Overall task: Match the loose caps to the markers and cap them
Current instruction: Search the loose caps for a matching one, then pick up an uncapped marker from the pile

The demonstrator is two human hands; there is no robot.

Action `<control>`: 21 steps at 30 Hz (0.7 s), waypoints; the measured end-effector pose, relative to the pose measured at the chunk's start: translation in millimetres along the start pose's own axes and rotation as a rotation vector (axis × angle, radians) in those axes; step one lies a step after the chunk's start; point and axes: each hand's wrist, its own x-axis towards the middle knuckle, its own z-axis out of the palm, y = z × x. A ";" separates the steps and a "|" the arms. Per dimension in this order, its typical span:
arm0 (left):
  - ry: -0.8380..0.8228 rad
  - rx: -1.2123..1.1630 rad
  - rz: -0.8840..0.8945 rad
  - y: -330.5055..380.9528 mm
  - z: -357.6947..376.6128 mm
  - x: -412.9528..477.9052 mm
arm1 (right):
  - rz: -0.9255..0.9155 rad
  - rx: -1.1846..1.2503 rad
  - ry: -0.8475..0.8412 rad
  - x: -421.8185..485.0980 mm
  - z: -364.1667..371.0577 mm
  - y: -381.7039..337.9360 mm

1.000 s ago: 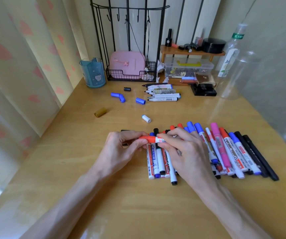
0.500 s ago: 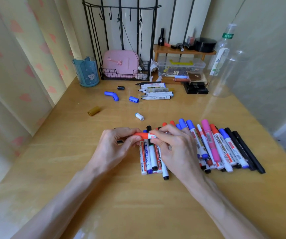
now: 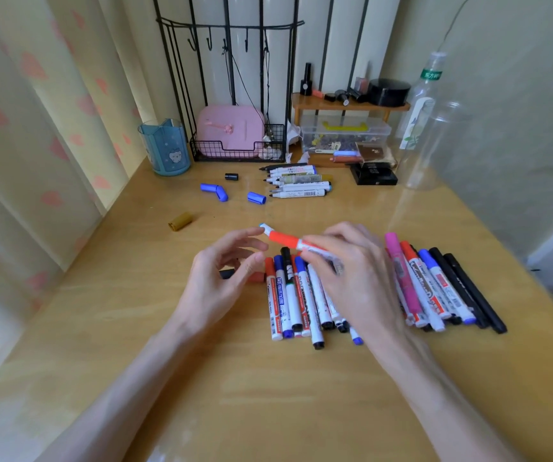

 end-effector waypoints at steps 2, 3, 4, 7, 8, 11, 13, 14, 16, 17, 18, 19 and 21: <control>0.012 0.030 -0.009 -0.9 -0.3 -0.7 | 0.129 0.020 0.045 5.8 -14.4 10.7; 0.011 0.043 -0.014 -1.4 0.0 -1.5 | 0.211 0.019 0.075 8.7 -23.2 18.6; 0.007 0.051 -0.023 -2.0 0.7 -2.3 | 0.288 0.006 0.099 11.1 -32.0 27.0; -0.008 0.060 -0.038 -3.1 4.6 -3.1 | 0.447 -0.054 0.115 12.2 -51.6 47.9; -0.011 0.070 -0.034 -3.5 6.1 -3.1 | 0.482 -0.071 0.083 11.2 -54.3 51.4; -0.016 0.102 -0.016 -5.8 9.1 -3.1 | 0.558 -0.119 -0.076 6.9 -53.4 56.3; -0.017 0.113 -0.022 -7.1 9.6 -3.6 | 0.569 -0.141 -0.171 3.7 -49.5 57.4; -0.018 0.117 -0.027 -7.4 9.5 -3.9 | 0.570 -0.145 -0.199 2.8 -47.7 57.4; -0.020 0.130 -0.028 -7.4 8.6 -4.2 | 0.563 -0.153 -0.210 1.6 -44.6 57.3; -0.018 0.133 -0.028 -7.1 8.3 -4.3 | 0.557 -0.162 -0.207 1.4 -43.8 56.8; -0.014 0.131 -0.030 -6.6 8.2 -4.5 | 0.554 -0.169 -0.204 1.1 -43.3 56.4; -0.010 0.125 -0.034 -6.0 8.0 -4.5 | 0.554 -0.170 -0.202 1.0 -42.9 56.0; -0.006 0.120 -0.040 -5.4 8.1 -4.4 | 0.558 -0.169 -0.209 0.7 -42.6 55.6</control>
